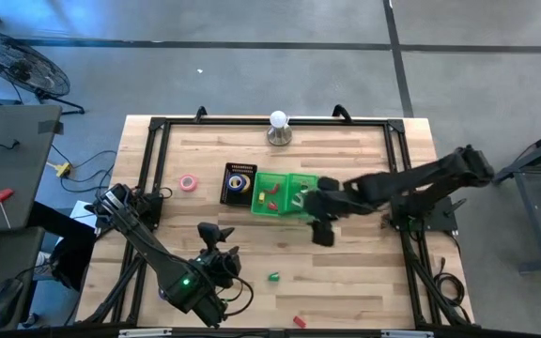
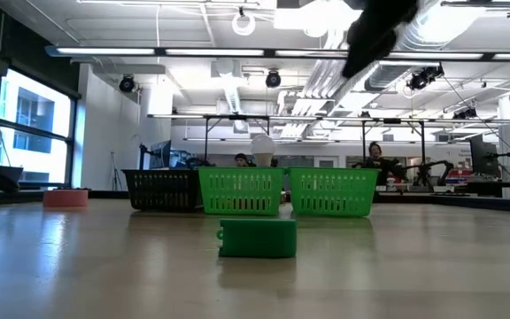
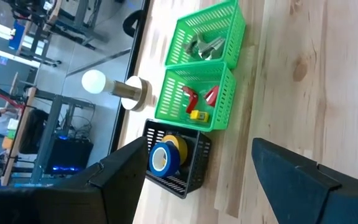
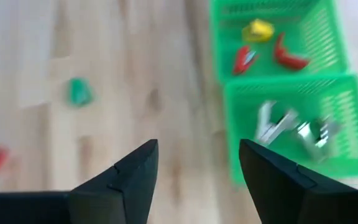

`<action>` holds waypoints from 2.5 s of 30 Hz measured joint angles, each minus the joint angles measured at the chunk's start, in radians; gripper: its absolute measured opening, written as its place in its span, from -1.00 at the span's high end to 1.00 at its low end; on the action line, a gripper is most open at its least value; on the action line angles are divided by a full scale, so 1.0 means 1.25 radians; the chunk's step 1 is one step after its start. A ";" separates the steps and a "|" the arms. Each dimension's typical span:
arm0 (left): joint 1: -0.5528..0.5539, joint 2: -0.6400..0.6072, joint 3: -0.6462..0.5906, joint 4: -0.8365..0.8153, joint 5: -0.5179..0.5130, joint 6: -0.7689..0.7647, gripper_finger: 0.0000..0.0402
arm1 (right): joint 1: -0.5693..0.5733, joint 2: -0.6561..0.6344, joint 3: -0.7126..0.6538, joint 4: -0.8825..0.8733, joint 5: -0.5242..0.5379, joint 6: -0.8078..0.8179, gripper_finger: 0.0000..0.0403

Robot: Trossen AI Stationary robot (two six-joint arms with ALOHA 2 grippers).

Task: Pick and place Stapler, Stapler remover, tape
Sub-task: Put the green stapler into the left green bin

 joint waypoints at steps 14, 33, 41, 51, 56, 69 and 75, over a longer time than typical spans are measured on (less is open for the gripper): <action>0.028 0.000 0.000 0.129 0.151 0.093 -0.39 | 0.260 -0.052 0.000 -0.094 0.178 0.248 -0.04; 0.144 0.003 -0.096 0.403 0.349 0.303 -0.39 | 0.404 -0.052 0.000 -0.431 0.293 0.574 0.03; 0.193 0.003 -0.176 0.651 0.509 0.400 -0.39 | 0.436 -0.052 0.000 -0.416 0.348 0.610 0.03; 0.256 0.006 -0.232 0.718 0.601 0.434 -0.39 | 0.440 -0.051 0.000 -0.387 0.362 0.611 0.03; 0.273 0.045 -0.233 0.792 0.699 0.428 -0.39 | 0.440 -0.051 0.000 -0.383 0.362 0.610 0.03; 0.277 0.108 -0.231 0.855 0.775 0.440 -0.39 | 0.440 -0.050 -0.137 -0.276 0.315 0.589 0.03; 0.284 0.109 -0.232 0.859 0.805 0.424 -0.39 | 0.437 -0.050 -0.214 -0.220 0.297 0.594 0.03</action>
